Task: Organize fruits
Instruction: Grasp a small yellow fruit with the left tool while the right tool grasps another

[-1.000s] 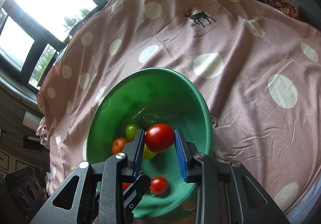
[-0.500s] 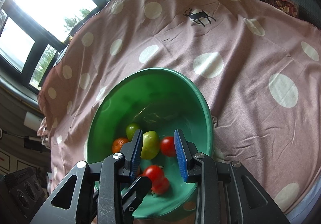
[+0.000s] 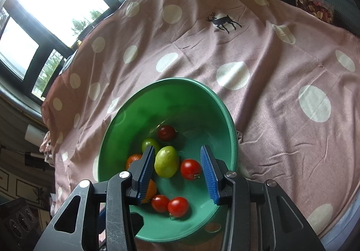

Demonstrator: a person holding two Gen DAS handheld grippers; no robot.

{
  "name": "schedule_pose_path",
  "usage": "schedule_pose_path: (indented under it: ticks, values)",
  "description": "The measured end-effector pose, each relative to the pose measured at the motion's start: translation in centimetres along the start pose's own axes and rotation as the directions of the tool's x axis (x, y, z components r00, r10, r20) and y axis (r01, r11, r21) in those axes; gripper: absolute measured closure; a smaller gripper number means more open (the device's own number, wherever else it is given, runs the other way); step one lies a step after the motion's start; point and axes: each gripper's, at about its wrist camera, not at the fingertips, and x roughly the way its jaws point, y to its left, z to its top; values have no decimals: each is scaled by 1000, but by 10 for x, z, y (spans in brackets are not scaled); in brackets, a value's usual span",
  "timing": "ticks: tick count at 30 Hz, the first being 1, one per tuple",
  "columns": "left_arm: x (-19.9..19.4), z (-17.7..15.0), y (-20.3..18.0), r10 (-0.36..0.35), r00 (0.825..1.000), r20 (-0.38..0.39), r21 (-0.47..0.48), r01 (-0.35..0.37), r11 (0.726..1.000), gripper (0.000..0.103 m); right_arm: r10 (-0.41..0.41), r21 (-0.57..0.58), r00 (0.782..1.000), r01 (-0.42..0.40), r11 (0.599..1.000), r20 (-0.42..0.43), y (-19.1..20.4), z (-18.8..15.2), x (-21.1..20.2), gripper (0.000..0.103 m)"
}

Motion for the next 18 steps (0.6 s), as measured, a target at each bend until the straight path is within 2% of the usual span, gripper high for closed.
schedule_pose_path:
  ticks: [3, 4, 6, 10, 13, 15, 18]
  values:
    - [-19, -1, 10, 23, 999, 34, -10, -22, 1000, 35, -8, -13, 1000, 8, 1000, 4, 5, -1, -2, 59]
    - [-27, -2, 14, 30, 998, 48, -11, -30, 1000, 35, -9, -17, 1000, 9, 1000, 6, 7, -2, -3, 58]
    - [-40, -4, 23, 56, 996, 70, -13, -56, 998, 33, -15, -27, 1000, 15, 1000, 13, 11, -3, -4, 47]
    - [-65, -9, 48, 125, 988, 93, -20, -123, 992, 29, -25, -59, 999, 27, 998, 33, 22, -5, -9, 44]
    - [-84, -13, 75, 193, 975, 107, -35, -190, 981, 26, -36, -86, 999, 39, 996, 37, 31, -8, -9, 42]
    - [-97, -16, 97, 243, 963, 115, -65, -237, 969, 25, -38, -105, 999, 42, 994, 38, 37, -10, -8, 34]
    - [-115, -20, 134, 301, 947, 111, -123, -288, 950, 22, -31, -142, 999, 35, 989, 33, 50, -15, -7, 34]
